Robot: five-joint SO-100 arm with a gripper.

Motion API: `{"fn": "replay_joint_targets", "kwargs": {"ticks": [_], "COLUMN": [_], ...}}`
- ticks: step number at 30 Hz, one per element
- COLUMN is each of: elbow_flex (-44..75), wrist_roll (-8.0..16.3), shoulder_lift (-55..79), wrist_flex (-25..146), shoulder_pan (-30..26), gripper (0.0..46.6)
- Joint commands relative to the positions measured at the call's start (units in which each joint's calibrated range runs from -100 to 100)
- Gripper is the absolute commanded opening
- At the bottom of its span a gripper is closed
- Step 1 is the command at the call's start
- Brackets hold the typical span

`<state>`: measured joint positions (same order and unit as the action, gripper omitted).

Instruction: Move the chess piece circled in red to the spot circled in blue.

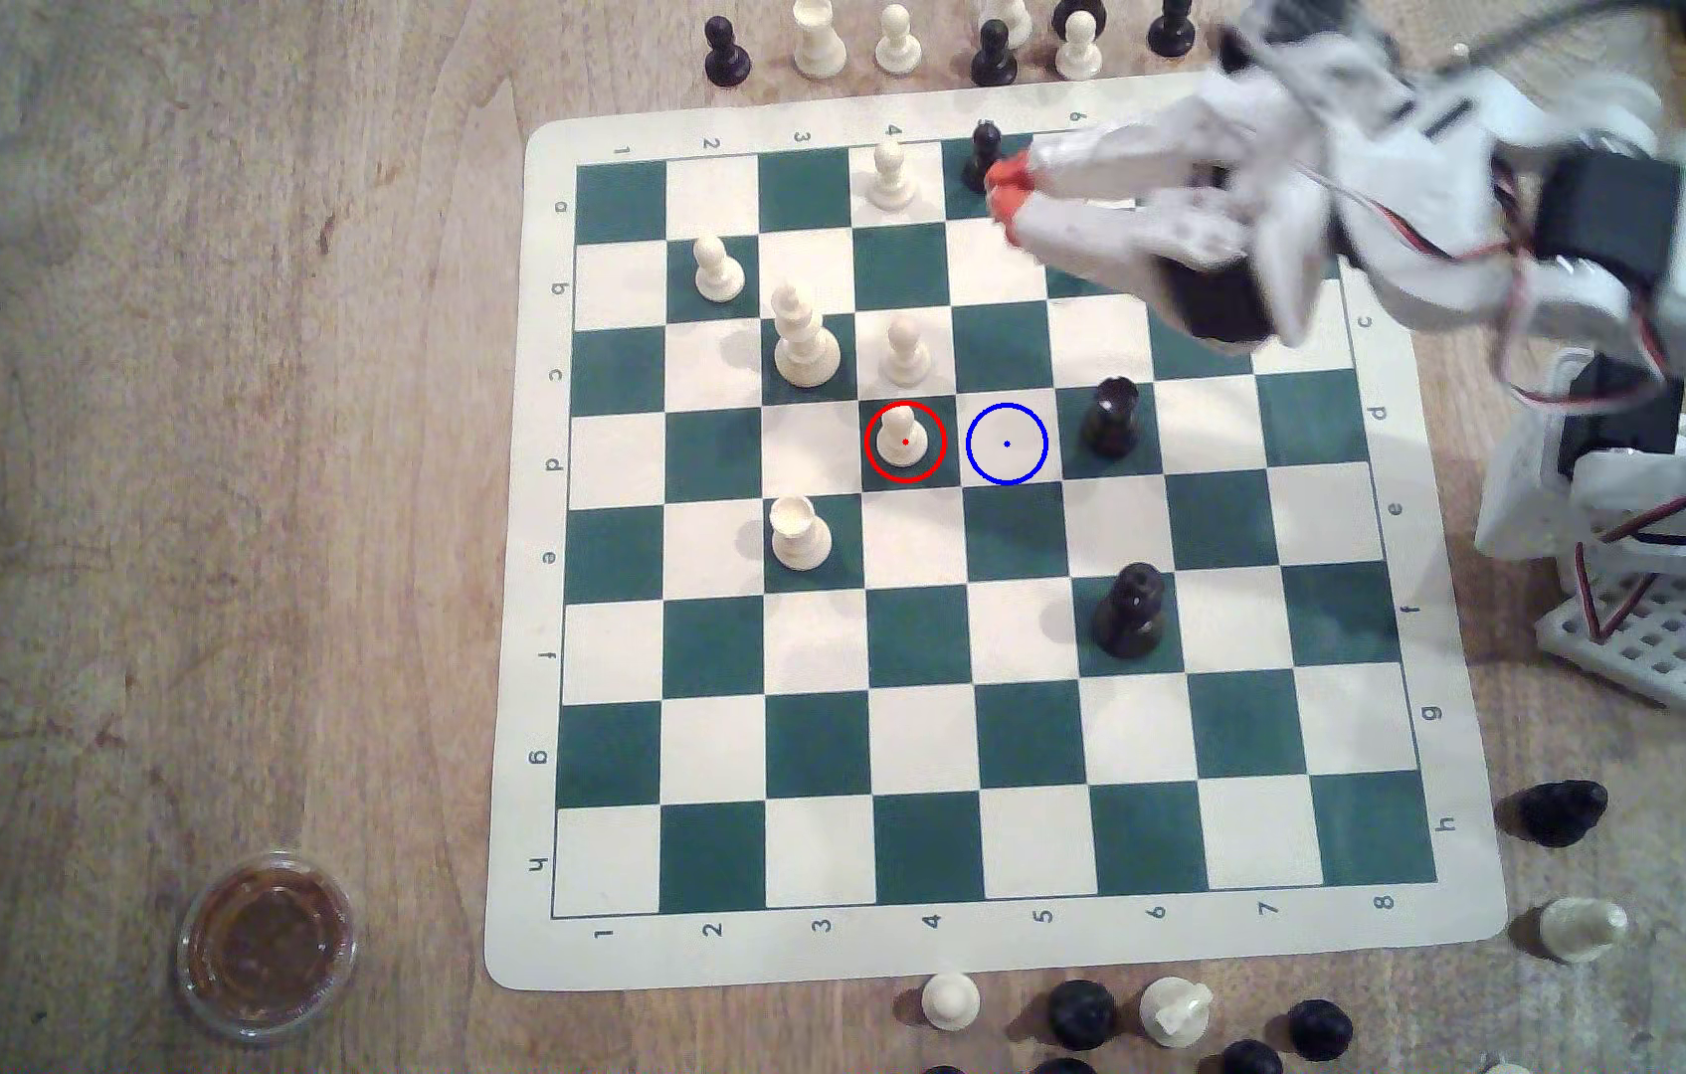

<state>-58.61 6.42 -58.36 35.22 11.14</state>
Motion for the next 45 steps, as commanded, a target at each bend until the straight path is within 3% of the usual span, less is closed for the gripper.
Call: {"fn": "replay_joint_targets", "kwargs": {"ticks": [1,11,13,18,25,28,45], "elbow_flex": [15.4,29.6,33.9,39.8,46.8,50.2,55.6], "wrist_roll": [2.3,10.1,12.6,15.3,15.2,14.3,12.8], "shoulder_lift": [10.6,28.3,32.7,39.3,49.0,53.8,65.2], "wrist_flex": [8.0,20.8,22.4,23.4,26.0,28.4,27.5], "shoulder_pan": [-1.0,-3.2,-3.4,-3.1,-4.2,-4.7,-3.9], "gripper": [0.3,2.9,4.5,9.3,13.0,17.0,15.5]}}
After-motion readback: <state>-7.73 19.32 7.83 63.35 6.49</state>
